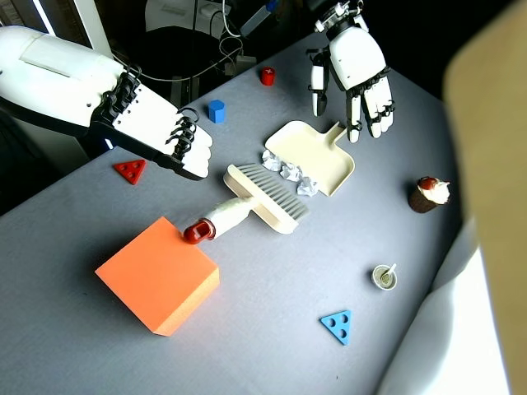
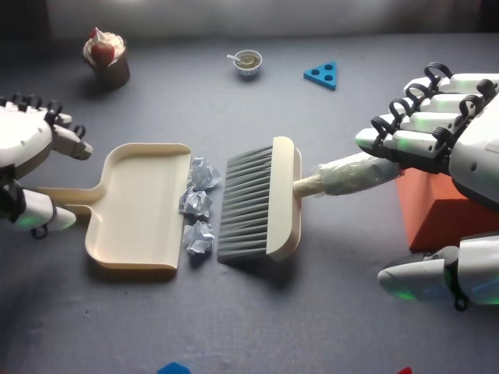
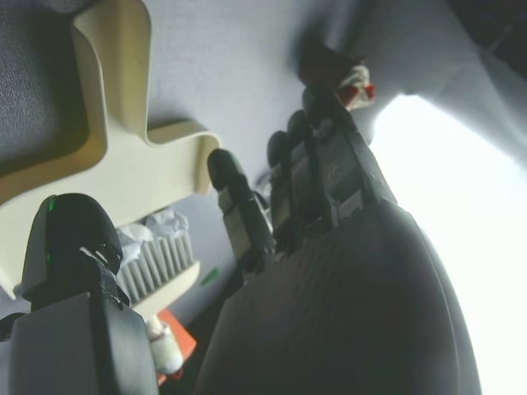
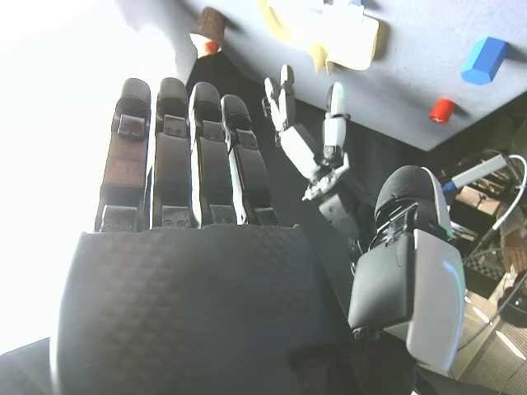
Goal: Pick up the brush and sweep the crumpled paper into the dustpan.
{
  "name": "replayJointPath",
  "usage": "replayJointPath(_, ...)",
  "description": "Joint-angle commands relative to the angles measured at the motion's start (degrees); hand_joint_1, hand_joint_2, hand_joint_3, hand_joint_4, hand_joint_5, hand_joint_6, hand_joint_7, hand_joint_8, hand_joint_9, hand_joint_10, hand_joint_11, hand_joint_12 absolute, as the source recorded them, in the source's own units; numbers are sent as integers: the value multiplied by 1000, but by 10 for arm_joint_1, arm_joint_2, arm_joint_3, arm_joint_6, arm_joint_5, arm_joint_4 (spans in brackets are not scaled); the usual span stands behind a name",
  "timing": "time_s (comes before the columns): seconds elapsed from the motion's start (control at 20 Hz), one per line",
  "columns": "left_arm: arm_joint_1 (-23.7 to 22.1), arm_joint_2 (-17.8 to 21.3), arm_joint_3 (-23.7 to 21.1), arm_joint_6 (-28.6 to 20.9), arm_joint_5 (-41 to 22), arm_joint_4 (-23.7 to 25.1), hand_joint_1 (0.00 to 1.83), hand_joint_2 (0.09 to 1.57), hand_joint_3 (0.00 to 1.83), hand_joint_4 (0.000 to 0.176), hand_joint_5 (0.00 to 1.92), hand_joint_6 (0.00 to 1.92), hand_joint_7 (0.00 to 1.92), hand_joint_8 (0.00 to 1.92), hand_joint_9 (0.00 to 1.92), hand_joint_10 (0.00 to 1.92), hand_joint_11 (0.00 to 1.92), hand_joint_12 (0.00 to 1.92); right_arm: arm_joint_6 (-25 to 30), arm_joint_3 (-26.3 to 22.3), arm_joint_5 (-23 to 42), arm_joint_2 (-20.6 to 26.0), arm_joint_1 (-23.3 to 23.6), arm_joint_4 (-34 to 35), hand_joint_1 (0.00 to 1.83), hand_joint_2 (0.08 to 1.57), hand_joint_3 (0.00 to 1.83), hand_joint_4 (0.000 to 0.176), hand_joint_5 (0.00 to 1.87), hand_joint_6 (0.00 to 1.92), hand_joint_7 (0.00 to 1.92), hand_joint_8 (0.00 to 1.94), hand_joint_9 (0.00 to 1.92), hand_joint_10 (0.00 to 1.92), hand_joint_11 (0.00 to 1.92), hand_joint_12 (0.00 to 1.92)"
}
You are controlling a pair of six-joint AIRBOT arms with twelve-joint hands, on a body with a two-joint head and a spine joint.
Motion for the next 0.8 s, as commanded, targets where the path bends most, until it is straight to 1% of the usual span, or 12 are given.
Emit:
replayJointPath(0.0, 0, -1, 5, 0, -64, 11, 832, 1021, 0, 108, 517, 2, 225, 4, 190, 6, 215, 110, -2, 0, -46, 5, 7, -15, 0, 983, 0, 0, 270, 11, 293, 5, 282, 6, 246, 27)
replayJointPath(0.05, 6, -3, 7, -3, -70, 8, 838, 1019, 0, 110, 514, 0, 224, 4, 189, 6, 212, 110, -2, 0, -46, 5, 7, -15, 0, 978, 0, 0, 274, 12, 293, 5, 281, 5, 247, 27)
replayJointPath(0.1, 11, -6, 10, -5, -73, 7, 858, 1013, 0, 100, 543, 3, 266, 4, 225, 6, 241, 129, -2, 0, -47, 5, 7, -15, 0, 975, 0, 0, 284, 12, 307, 9, 293, 8, 259, 30)
replayJointPath(0.2, 16, -10, 13, -7, -75, 5, 852, 1018, 1, 99, 539, 0, 268, 2, 222, 1, 238, 131, -2, 0, -47, 5, 7, -15, 0, 976, 0, 0, 291, 14, 312, 10, 297, 9, 262, 30)
replayJointPath(0.25, 19, -12, 14, -9, -78, 5, 917, 988, 0, 79, 582, 4, 305, 3, 258, 4, 273, 154, -3, 0, -47, 5, 7, -15, 0, 981, 0, 0, 275, 5, 298, 3, 284, 2, 254, 26)
replayJointPath(0.35, 24, -17, 16, -10, -86, 1, 876, 1013, 9, 86, 525, 0, 264, 0, 232, 0, 245, 147, -3, 0, -47, 5, 7, -15, 0, 975, 0, 0, 272, 3, 282, 1, 265, 0, 233, 15)
replayJointPath(0.4, 25, -21, 17, -10, -89, -1, 856, 1010, 6, 99, 497, 0, 258, 0, 232, 1, 237, 145, -3, 0, -47, 5, 7, -15, 0, 972, 0, 0, 284, 8, 291, 5, 276, 5, 242, 19)
replayJointPath(0.45, 26, -25, 19, -10, -90, -1, 888, 1001, 1, 85, 529, 11, 288, 9, 252, 6, 253, 156, -3, 0, -47, 5, 7, -15, 3, 980, 1, 0, 275, 2, 284, 1, 267, 1, 232, 14)
replayJointPath(0.5, 27, -28, 19, -10, -90, -1, 888, 1001, 1, 85, 529, 11, 288, 9, 252, 6, 253, 156, -4, 0, -47, 5, 7, -15, 3, 980, 1, 0, 275, 2, 284, 1, 267, 1, 232, 14)
replayJointPath(0.55, 29, -33, 20, -10, -94, -1, 874, 1001, 1, 94, 540, 12, 293, 8, 253, 5, 252, 156, -4, 0, -47, 5, 7, -15, 0, 970, 0, 0, 275, 2, 282, 0, 265, 0, 226, 10)
replayJointPath(0.6, 31, -35, 20, -10, -96, -2, 880, 1000, 0, 86, 547, 12, 291, 6, 259, 6, 268, 165, -4, 0, -47, 5, 7, -15, 0, 972, 0, 0, 284, 5, 291, 4, 275, 5, 238, 15)
replayJointPath(0.75, 38, -46, 23, -10, -100, -4, 887, 999, 0, 82, 553, 12, 292, 5, 265, 8, 277, 170, -5, 0, -47, 5, 7, -15, 0, 969, 0, 0, 285, 5, 296, 6, 279, 6, 239, 15)
